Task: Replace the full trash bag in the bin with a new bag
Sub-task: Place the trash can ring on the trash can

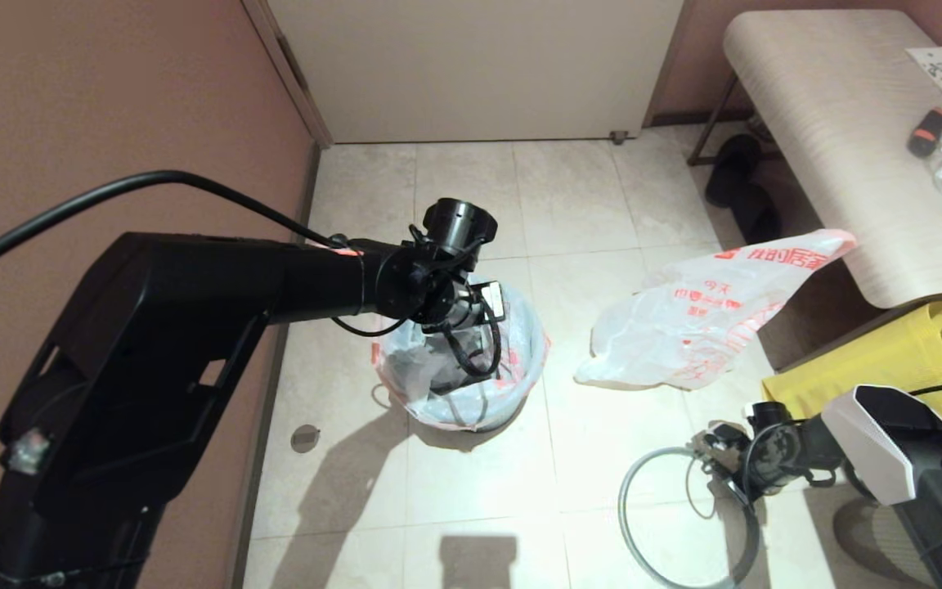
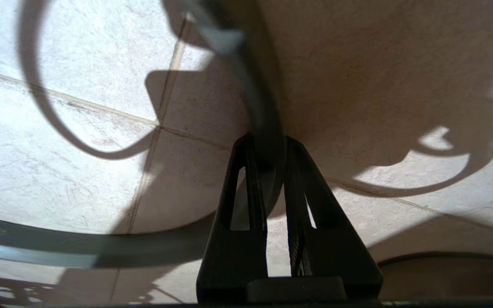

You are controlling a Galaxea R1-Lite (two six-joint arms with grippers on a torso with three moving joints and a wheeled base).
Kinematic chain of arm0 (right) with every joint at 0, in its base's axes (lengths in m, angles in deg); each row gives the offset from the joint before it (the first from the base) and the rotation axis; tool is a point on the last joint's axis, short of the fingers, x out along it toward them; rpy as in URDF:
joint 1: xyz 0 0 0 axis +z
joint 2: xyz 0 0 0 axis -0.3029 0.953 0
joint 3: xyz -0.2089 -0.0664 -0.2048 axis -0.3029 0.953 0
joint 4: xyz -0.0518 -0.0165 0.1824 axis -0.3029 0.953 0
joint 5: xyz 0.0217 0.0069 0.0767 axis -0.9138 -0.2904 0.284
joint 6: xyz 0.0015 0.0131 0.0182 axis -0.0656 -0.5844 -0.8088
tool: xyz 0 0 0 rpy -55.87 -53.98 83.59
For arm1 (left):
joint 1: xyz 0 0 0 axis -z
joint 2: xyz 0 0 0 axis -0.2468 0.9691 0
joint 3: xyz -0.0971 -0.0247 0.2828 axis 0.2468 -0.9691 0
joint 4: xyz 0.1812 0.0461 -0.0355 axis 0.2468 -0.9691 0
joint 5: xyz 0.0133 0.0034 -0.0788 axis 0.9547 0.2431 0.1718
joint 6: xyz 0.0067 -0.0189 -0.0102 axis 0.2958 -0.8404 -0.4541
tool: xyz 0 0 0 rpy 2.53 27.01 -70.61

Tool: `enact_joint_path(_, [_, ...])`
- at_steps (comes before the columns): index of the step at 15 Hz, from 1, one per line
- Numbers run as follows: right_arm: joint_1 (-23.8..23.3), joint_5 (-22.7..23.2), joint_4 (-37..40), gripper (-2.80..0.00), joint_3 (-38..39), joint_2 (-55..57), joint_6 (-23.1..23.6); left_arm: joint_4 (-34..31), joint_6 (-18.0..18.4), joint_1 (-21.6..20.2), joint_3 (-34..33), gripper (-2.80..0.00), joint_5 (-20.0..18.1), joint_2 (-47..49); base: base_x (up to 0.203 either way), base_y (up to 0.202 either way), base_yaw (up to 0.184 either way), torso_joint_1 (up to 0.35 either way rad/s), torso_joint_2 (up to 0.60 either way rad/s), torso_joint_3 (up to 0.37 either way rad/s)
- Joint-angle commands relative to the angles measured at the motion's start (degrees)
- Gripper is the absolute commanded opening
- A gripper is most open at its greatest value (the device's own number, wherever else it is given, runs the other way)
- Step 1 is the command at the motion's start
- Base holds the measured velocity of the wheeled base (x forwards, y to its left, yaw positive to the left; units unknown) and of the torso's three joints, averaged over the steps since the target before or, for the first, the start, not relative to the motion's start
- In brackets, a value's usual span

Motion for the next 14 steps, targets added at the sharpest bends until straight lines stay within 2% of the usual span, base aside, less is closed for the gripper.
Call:
enact_joint_path(1, [0.2, 0.7, -0.2, -2.80, 1.1, -2.2, 0.0, 0.4, -0.2, 0.0, 0.2, -2.80, 0.1, 0.9, 0.000, 0.000, 0.000, 0.000, 0.00, 0.000])
enact_joint_path(5, [0.5, 8.0, -0.6, -2.80, 10.8, -16.6, -2.8, 0.7, 0.0, -0.9, 0.2, -2.80, 0.5, 0.3, 0.000, 0.000, 0.000, 0.000, 0.00, 0.000])
enact_joint_path(8, [0.9, 12.7, -1.3, -2.80, 19.2, -32.9, -5.0, 0.6, 0.0, -1.4, 0.2, -2.80, 0.4, -1.8, 0.000, 0.000, 0.000, 0.000, 0.00, 0.000])
enact_joint_path(10, [2.1, 14.5, -2.0, -2.80, 22.2, -44.4, -6.1, 0.6, 0.0, -1.8, 0.2, -2.80, 0.4, -2.2, 0.000, 0.000, 0.000, 0.000, 0.00, 0.000])
enact_joint_path(12, [5.0, 16.0, -2.5, -2.80, 23.0, -52.8, -7.4, 0.7, 0.2, -2.6, 0.2, -2.80, 0.5, -2.4, 0.000, 0.000, 0.000, 0.000, 0.00, 0.000])
enact_joint_path(14, [11.2, 16.6, -3.8, -2.80, 19.1, -54.4, -9.3, 2.1, 0.6, -4.2, 0.4, -2.80, 1.1, -2.4, 0.000, 0.000, 0.000, 0.000, 0.00, 0.000])
